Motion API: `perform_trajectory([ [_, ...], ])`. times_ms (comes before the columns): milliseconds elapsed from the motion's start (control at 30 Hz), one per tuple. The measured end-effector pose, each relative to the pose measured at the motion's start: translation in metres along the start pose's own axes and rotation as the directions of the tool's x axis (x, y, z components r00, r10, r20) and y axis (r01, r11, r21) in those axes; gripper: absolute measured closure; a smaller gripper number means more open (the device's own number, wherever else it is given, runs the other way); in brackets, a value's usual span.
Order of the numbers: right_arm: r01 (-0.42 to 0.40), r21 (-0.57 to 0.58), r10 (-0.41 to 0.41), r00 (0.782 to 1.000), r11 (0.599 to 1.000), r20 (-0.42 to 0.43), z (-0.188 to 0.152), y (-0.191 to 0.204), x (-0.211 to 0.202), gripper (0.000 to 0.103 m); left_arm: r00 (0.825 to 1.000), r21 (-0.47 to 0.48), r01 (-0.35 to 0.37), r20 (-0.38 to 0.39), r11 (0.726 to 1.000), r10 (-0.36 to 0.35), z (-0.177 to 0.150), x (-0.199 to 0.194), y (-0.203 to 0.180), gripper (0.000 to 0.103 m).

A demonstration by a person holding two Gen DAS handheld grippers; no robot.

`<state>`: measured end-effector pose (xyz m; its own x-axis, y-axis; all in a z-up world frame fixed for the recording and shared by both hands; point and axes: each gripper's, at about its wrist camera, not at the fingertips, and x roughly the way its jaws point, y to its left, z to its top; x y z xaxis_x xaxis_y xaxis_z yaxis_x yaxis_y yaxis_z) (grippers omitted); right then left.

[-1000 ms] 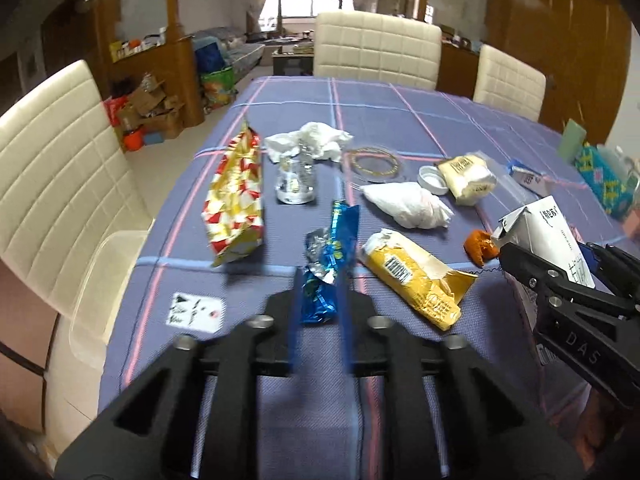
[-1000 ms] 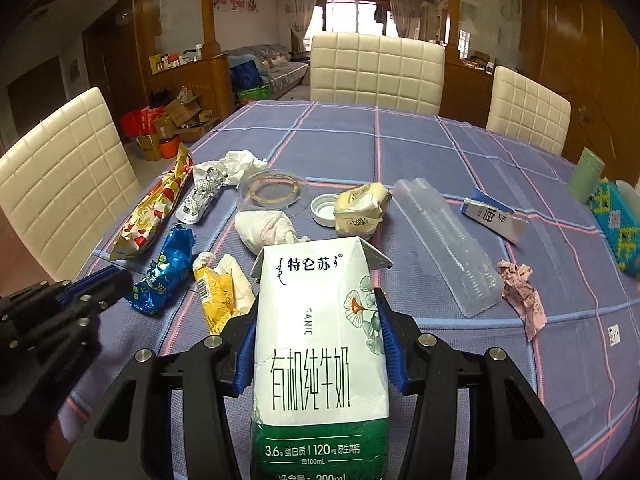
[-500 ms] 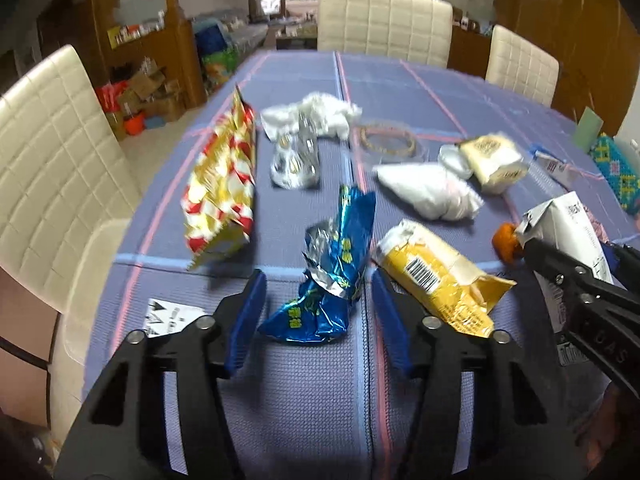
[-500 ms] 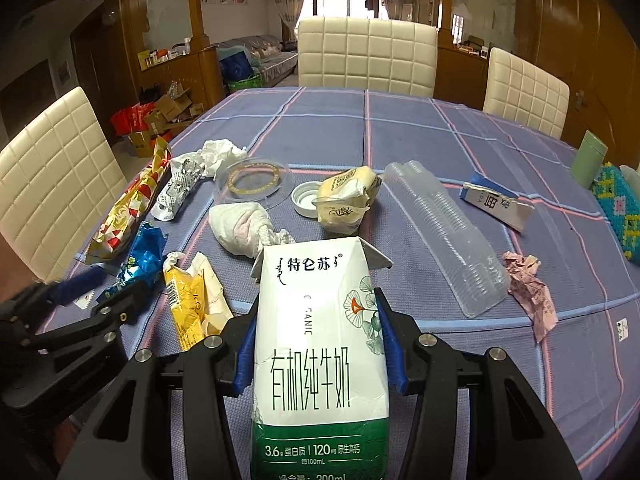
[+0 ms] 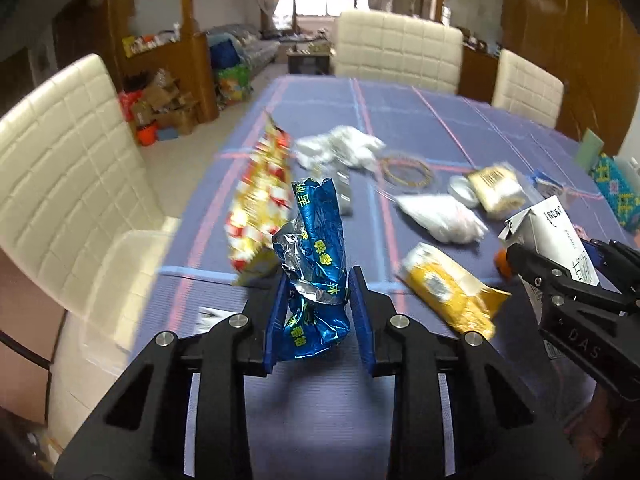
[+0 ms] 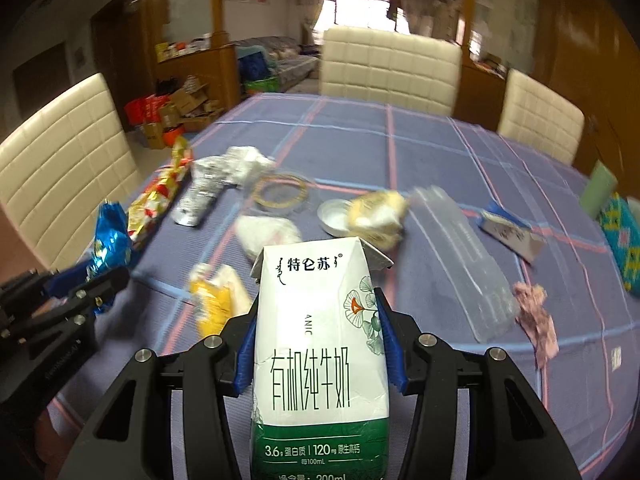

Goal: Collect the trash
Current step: 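Lift the blue wrapper and milk carton and carry them toward the clear bin, then open both tools over the clear bin, dropping wrapper and carton inside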

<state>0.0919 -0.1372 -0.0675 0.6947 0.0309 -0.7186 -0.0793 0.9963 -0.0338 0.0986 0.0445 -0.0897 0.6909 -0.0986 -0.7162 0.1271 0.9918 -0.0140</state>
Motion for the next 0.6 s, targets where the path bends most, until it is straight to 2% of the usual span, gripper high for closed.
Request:
perform_trajectory([
  [100,-0.066,-0.061,0.066,0.998,0.996,0.0,0.013,0.026,0.0,0.054,0.999,-0.027,-0.049,0.02,0.998,0.049,0.003,-0.009,0.022,0.071],
  [333,-0.143,-0.173,0.143,0.99,0.975,-0.011,0.034,0.087,0.01,0.054,0.99,-0.105,-0.125,0.052,0.987,0.131,0.005,-0.028,0.072,0.071],
  [600,-0.237,-0.282,0.238,0.971,0.93,-0.032,0.058,0.162,0.026,0.054,0.97,-0.158,-0.24,0.006,0.958,0.244,-0.004,-0.019,0.13,0.071],
])
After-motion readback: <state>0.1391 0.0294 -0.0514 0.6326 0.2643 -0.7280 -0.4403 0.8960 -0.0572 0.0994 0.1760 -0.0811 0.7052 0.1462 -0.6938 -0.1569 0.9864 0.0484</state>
